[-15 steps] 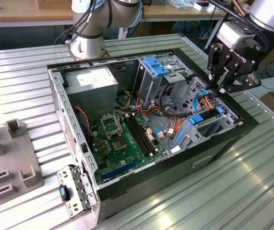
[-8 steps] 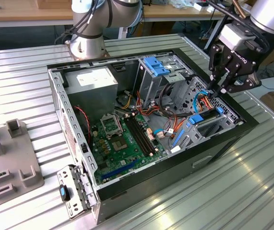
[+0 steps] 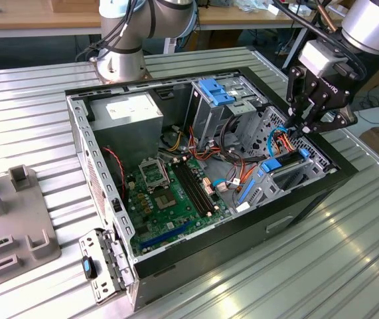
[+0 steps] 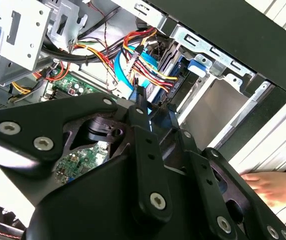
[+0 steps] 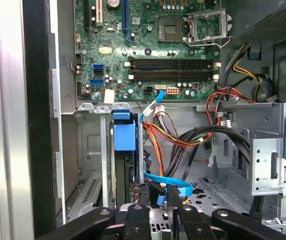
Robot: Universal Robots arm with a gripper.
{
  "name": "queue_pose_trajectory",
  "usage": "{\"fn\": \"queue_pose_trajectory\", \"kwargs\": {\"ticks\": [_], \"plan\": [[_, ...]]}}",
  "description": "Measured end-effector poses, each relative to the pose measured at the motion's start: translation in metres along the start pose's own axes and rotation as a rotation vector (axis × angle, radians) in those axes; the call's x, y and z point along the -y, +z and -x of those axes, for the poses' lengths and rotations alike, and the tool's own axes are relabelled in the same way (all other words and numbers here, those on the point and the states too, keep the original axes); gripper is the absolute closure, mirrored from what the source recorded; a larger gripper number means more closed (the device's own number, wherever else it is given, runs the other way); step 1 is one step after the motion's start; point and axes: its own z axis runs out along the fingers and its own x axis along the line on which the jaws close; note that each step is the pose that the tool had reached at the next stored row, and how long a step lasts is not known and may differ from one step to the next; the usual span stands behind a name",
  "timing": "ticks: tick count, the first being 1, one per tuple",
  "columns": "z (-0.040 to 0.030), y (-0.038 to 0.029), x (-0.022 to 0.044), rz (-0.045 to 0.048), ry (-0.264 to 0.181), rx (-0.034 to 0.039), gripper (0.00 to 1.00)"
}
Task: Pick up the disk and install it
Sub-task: 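Insert the second disk wire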
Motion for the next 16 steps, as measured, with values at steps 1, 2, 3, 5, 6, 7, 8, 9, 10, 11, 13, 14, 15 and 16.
{"fn": "queue_pose_trajectory", "kwargs": {"ticks": [1, 2, 3, 5, 6, 7, 8, 9, 10, 11, 13, 14, 15, 16], "plan": [[0.0000, 0.0000, 0.0000, 0.0000, 0.000, -0.0001, 0.76], [0.0000, 0.0001, 0.0000, 0.0000, 0.000, 0.0000, 0.76], [0.0000, 0.0001, 0.0000, 0.0000, 0.000, 0.0000, 0.83], [0.0000, 0.0001, 0.0000, 0.0000, 0.000, -0.0001, 0.83], [0.0000, 0.0001, 0.0000, 0.0000, 0.000, 0.0000, 0.83], [0.0000, 0.0001, 0.0000, 0.0000, 0.000, 0.0000, 0.83], [0.0000, 0.0002, 0.0000, 0.0000, 0.000, 0.0000, 0.83], [0.0000, 0.0002, 0.0000, 0.0001, 0.000, 0.0000, 0.84], [-0.0002, 0.0003, 0.0000, 0.0000, 0.000, 0.0001, 0.84], [-0.0023, 0.0003, -0.0003, -0.0005, 0.000, 0.0014, 0.84], [-0.0088, 0.0016, -0.0019, -0.0063, -0.003, 0.0033, 0.84], [-0.0114, 0.0023, -0.0025, -0.0073, -0.004, 0.0039, 0.84], [-0.0131, 0.0029, -0.0030, -0.0076, -0.006, 0.0041, 0.84], [-0.0162, 0.0047, -0.0046, -0.0080, -0.009, 0.0053, 0.84]]}}
